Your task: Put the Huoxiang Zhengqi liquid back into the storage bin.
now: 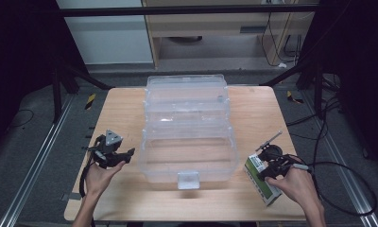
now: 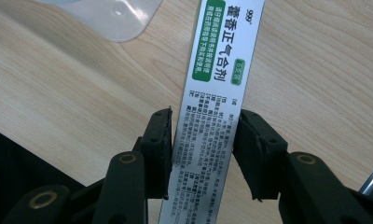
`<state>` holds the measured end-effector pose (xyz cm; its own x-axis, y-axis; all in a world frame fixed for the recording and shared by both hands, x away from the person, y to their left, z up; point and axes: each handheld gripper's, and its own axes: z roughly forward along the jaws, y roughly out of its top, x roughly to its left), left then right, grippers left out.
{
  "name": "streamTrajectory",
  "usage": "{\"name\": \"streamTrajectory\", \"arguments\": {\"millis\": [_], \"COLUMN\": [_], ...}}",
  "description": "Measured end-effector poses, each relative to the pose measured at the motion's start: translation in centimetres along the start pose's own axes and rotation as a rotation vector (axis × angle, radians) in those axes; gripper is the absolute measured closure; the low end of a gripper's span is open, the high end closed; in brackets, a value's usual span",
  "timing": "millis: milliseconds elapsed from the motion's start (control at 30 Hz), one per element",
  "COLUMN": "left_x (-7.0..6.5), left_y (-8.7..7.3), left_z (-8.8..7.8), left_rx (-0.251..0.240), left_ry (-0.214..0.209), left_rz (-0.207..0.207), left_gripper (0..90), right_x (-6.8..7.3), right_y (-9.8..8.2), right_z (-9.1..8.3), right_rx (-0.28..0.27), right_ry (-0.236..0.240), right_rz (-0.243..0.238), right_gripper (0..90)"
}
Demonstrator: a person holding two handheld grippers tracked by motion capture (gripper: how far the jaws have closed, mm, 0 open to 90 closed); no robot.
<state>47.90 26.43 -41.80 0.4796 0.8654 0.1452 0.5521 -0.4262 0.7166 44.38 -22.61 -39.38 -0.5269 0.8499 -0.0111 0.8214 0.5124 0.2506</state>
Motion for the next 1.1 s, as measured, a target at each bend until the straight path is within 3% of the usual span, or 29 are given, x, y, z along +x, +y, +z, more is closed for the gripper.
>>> {"name": "streamTrajectory", "arguments": {"millis": [1100], "left_x": [-0.12], "left_y": [0.08], "left_z": [-0.10], "left_rx": [-0.004], "left_ry": [0.000], "left_rz": [0.011], "left_gripper": [39.2], "right_x": [-0.40], "right_y": [0.36], "right_z": [-0.10], "right_rx": [0.028], "right_ry": [0.001], "right_rz": [0.024], "right_gripper": [64.0]}}
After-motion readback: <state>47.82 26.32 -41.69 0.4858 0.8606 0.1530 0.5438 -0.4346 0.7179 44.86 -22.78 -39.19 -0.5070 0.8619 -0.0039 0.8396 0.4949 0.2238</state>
